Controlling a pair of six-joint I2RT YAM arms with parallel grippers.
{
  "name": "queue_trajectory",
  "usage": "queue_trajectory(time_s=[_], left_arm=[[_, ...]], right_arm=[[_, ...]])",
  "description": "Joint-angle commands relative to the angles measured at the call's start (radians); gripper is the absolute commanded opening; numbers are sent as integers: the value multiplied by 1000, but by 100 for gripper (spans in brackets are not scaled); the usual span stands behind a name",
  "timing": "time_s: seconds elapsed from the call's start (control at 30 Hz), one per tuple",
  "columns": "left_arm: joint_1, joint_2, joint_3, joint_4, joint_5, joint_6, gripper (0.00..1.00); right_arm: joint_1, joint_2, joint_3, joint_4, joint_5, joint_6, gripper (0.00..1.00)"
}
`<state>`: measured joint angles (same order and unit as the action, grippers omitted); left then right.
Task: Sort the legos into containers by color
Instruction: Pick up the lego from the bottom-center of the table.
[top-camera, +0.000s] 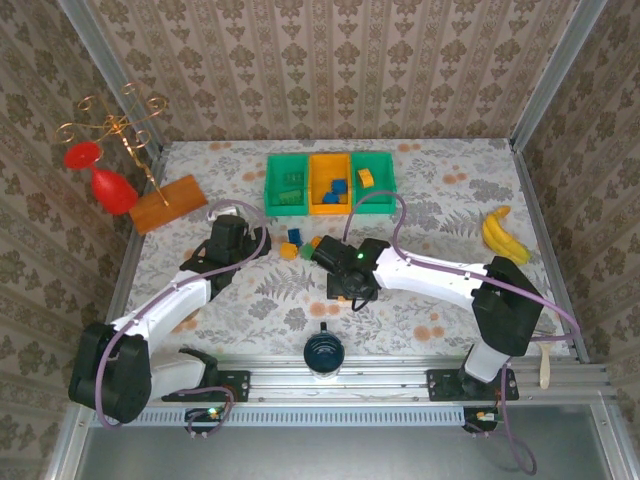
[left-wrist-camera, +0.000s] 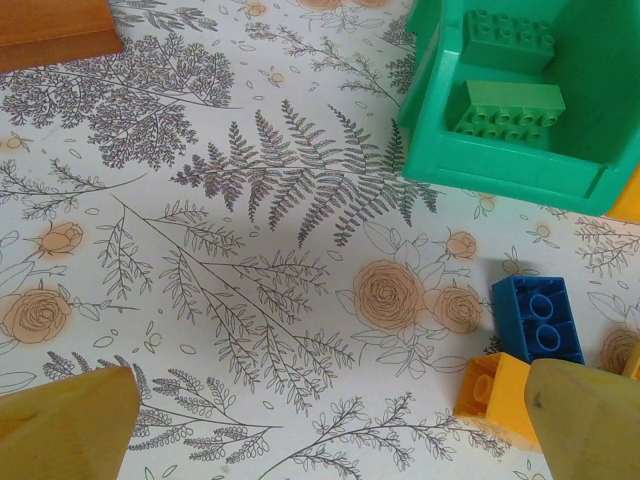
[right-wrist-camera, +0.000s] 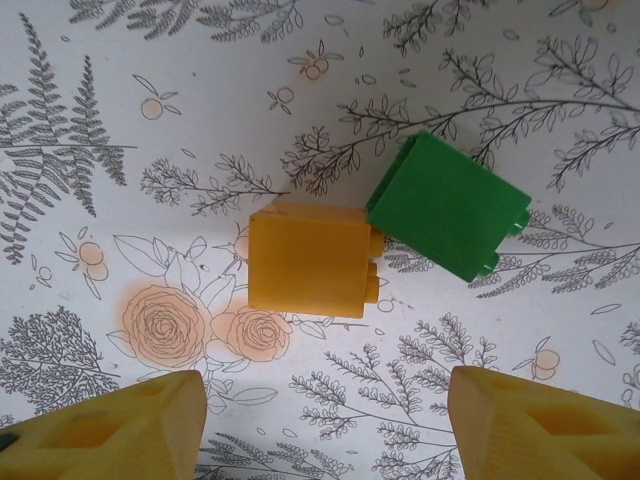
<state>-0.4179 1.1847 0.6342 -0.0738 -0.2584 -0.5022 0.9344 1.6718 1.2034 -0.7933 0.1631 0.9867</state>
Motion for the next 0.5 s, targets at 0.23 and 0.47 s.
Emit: queue_trajectory(time_s=[0.23, 0.47], left_arm=[[4, 9, -2, 2, 13, -9, 100], [4, 9, -5, 5, 17, -16, 100]], right_arm=[[-11, 118, 24, 15, -55, 8, 69], [-30, 157, 30, 35, -59, -16, 72]])
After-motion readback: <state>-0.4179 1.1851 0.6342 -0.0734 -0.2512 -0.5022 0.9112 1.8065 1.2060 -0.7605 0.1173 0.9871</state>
